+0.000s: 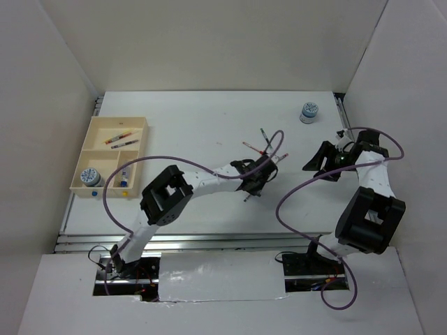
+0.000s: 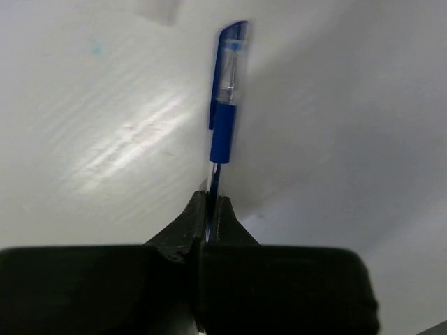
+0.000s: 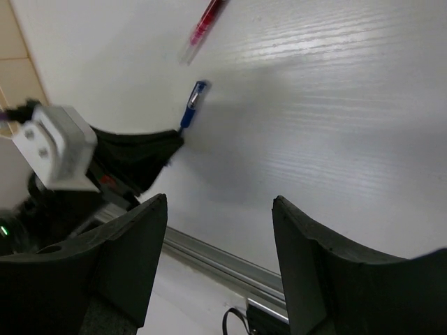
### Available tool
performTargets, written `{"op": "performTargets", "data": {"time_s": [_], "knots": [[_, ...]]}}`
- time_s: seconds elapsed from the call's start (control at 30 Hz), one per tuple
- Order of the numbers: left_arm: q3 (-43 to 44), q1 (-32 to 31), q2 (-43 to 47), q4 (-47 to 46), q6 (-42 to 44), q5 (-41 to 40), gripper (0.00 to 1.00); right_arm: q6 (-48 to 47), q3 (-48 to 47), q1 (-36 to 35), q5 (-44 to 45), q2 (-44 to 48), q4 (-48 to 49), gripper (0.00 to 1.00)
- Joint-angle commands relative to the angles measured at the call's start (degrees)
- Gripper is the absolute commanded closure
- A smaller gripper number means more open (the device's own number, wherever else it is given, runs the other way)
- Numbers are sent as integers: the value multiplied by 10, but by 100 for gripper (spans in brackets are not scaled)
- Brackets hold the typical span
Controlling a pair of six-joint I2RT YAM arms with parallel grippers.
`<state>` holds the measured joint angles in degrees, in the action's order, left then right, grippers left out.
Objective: Sort the stationery into containers
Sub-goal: Pick up the pen from the center of the board, then place the pen in the storage box.
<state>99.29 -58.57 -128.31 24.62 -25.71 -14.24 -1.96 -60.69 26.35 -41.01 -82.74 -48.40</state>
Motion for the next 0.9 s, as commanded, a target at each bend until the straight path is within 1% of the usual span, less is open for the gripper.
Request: {"op": "performTargets", "data": {"time_s": [0.0,0.07,0.1,0.17,0.2,0.23,0.27,0.3,0.33,0.37,0.4,0.43,0.47,0.5,0.53,0.57,0.6,0.63,0.67,0.73,0.77,0.8,0.83,0.87], "knots": [[-84,88,12,67,44,-11,100,-4,-18,-26,4,1,11,32],[-116,116,69,38,95,-8,100,-8,-18,-38,1,0,12,32],[-145,140,118,27,137,-14,100,-9,-18,-46,-6,-2,11,32],[-166,178,173,1,192,-8,100,-10,-20,-58,-6,-8,10,32],[-177,189,226,-5,248,-3,100,-11,-22,-68,0,-10,10,32],[-184,203,253,-15,294,5,100,-11,-24,-72,2,-11,10,32],[-195,238,280,-16,324,19,100,-12,-27,-77,7,-15,10,32],[-198,259,328,-18,374,48,100,-11,-29,-82,9,-16,9,32],[-198,286,346,-16,401,78,100,-11,-30,-93,10,-20,11,32],[-192,342,363,8,430,120,100,-10,-36,-99,13,-26,10,32],[-177,371,385,18,472,180,100,-11,-40,-105,17,-29,10,33],[-164,406,387,32,495,213,100,-11,-43,-117,22,-30,10,33],[-134,475,388,58,518,243,100,-9,-50,-122,26,-34,10,33],[-119,510,379,70,560,300,100,-9,-54,-128,30,-37,10,33],[-101,581,369,87,593,337,100,-7,-63,-137,30,-44,11,33],[-60,618,340,131,662,368,100,-6,-68,-141,34,-47,11,33],[-36,641,319,153,689,386,100,-3,-72,-147,37,-51,9,33],[-13,678,298,179,718,387,100,-2,-82,-153,39,-58,10,33],[46,694,250,237,768,388,100,-1,-85,-157,44,-61,9,33],[108,734,197,297,810,405,100,5,-93,-161,52,-69,13,33],[167,746,148,348,853,415,100,5,-93,-164,55,-70,14,33],[192,766,126,371,876,423,100,14,-92,-164,59,-71,20,33],[225,771,92,383,912,428,100,19,-92,-165,71,-71,21,33],[232,776,81,389,934,427,100,19,-91,-164,74,-72,23,32]]}}
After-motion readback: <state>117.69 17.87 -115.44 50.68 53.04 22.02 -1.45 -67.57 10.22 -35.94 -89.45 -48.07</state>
